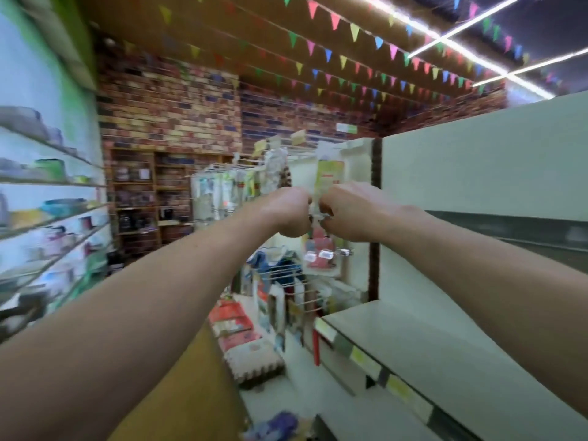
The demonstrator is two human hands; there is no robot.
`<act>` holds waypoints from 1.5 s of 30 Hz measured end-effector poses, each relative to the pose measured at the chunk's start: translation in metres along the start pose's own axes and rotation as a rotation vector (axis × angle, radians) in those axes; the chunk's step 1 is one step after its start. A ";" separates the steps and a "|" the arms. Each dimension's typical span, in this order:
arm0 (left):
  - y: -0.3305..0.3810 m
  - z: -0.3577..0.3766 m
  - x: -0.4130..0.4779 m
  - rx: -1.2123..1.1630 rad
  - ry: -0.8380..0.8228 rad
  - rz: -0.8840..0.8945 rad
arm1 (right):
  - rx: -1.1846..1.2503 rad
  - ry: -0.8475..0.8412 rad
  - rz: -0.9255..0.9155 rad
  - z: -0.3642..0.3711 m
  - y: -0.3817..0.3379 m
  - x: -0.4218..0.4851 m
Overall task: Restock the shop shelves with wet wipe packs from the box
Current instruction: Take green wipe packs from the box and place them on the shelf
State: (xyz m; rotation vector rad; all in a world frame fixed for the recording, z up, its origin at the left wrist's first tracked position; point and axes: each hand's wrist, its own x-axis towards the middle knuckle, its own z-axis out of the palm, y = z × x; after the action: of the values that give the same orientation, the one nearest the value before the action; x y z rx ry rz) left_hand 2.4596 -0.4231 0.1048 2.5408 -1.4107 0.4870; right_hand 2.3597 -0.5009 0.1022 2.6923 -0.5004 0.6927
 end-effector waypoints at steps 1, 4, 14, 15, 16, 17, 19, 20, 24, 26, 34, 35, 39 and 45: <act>-0.016 -0.001 -0.008 0.009 -0.010 -0.037 | 0.019 0.003 -0.032 0.004 -0.016 0.006; -0.048 -0.003 -0.030 0.076 -0.027 -0.132 | 0.065 -0.003 -0.098 0.008 -0.051 0.014; -0.081 0.005 -0.174 0.217 -0.154 -0.522 | 0.254 -0.013 -0.517 0.017 -0.160 -0.035; -0.076 0.005 -0.191 0.224 -0.168 -0.558 | 0.274 -0.014 -0.554 0.018 -0.168 -0.045; -0.072 0.005 -0.209 0.224 -0.183 -0.599 | 0.290 -0.021 -0.591 0.020 -0.176 -0.055; -0.068 0.007 -0.227 0.220 -0.195 -0.644 | 0.304 -0.031 -0.634 0.022 -0.185 -0.066; -0.062 0.011 -0.264 0.225 -0.224 -0.725 | 0.333 -0.064 -0.731 0.024 -0.204 -0.089; -0.057 0.013 -0.284 0.220 -0.241 -0.762 | 0.357 -0.082 -0.778 0.024 -0.213 -0.102; -0.038 0.011 -0.362 0.229 -0.321 -0.928 | 0.448 -0.125 -0.933 0.017 -0.256 -0.160; -0.030 0.009 -0.400 0.241 -0.354 -1.003 | 0.479 -0.135 -1.015 0.011 -0.277 -0.190; 0.006 0.004 -0.552 0.249 -0.457 -1.279 | 0.540 -0.188 -1.250 -0.019 -0.351 -0.312; 0.014 0.004 -0.570 0.237 -0.465 -1.304 | 0.550 -0.198 -1.271 -0.022 -0.359 -0.328; 0.045 0.005 -0.645 0.149 -0.494 -1.400 | 0.569 -0.261 -1.358 -0.037 -0.387 -0.401; 0.086 0.011 -0.751 0.051 -0.501 -1.543 | 0.548 -0.339 -1.486 -0.061 -0.411 -0.505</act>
State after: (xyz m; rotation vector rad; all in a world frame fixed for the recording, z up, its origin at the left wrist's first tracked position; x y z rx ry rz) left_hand 2.0191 0.1183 -0.1867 2.9112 0.7470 -0.4100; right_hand 2.0874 0.0150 -0.1924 2.6200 1.6828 -0.1176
